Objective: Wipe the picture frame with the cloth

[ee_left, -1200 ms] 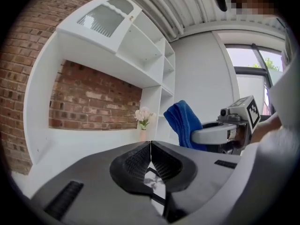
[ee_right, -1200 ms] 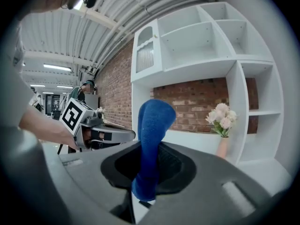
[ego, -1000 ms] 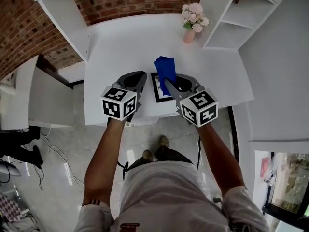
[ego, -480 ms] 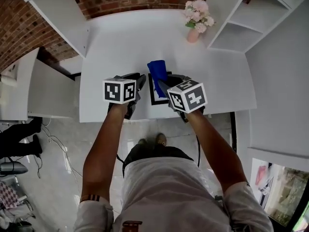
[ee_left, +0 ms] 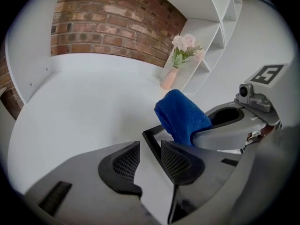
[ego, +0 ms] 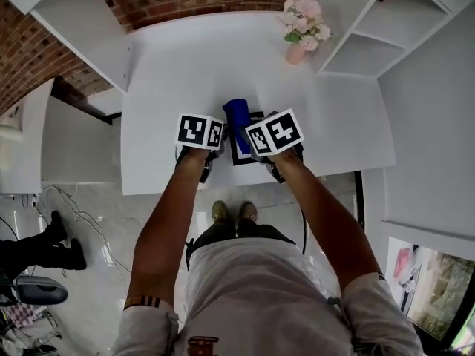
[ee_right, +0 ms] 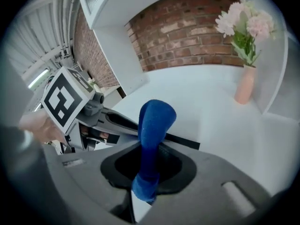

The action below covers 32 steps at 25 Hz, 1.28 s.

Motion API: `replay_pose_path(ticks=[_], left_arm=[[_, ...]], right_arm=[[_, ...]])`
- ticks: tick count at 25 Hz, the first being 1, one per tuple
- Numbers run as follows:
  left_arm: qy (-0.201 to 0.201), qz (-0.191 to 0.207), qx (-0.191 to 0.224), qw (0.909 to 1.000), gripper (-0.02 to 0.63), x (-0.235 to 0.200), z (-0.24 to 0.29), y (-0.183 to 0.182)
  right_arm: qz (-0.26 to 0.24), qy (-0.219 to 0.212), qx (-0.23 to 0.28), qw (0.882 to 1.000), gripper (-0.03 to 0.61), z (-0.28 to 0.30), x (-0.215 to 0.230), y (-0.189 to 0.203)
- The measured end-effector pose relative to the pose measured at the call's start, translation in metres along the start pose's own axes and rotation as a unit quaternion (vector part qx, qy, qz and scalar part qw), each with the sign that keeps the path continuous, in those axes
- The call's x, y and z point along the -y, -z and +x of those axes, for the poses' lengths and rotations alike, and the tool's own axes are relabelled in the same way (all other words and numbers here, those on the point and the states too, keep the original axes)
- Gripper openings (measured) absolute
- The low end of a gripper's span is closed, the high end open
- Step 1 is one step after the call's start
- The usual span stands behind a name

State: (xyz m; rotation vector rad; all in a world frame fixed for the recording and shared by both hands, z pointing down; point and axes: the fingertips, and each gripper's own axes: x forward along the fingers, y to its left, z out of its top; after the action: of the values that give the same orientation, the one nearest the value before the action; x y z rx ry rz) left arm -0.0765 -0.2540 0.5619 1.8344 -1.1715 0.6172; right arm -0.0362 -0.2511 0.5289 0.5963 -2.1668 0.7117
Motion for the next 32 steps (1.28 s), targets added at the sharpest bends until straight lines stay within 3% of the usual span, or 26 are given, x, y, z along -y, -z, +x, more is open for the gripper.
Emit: replay_pose_path(ticks=[4,16,32], left_arm=[[-0.006,0.008,-0.028,0.9996,0.149,-0.007,0.009,0.008],[0.007,0.029,-0.061,0.9977,0.155,-0.005,0.022,0.018],[0.016,0.029,-0.062,0.9975,0.183,-0.010,0.021,0.019]], right_arm=[[0.008,0.004,-0.024,1.000,0.067,0.014,0.004,0.001],[0.001,0.020,-0.082,0.996,0.069,0.044,0.012,0.013],[0.056,0.072,-0.069,0.993,0.069,-0.001,0.063,0.033]])
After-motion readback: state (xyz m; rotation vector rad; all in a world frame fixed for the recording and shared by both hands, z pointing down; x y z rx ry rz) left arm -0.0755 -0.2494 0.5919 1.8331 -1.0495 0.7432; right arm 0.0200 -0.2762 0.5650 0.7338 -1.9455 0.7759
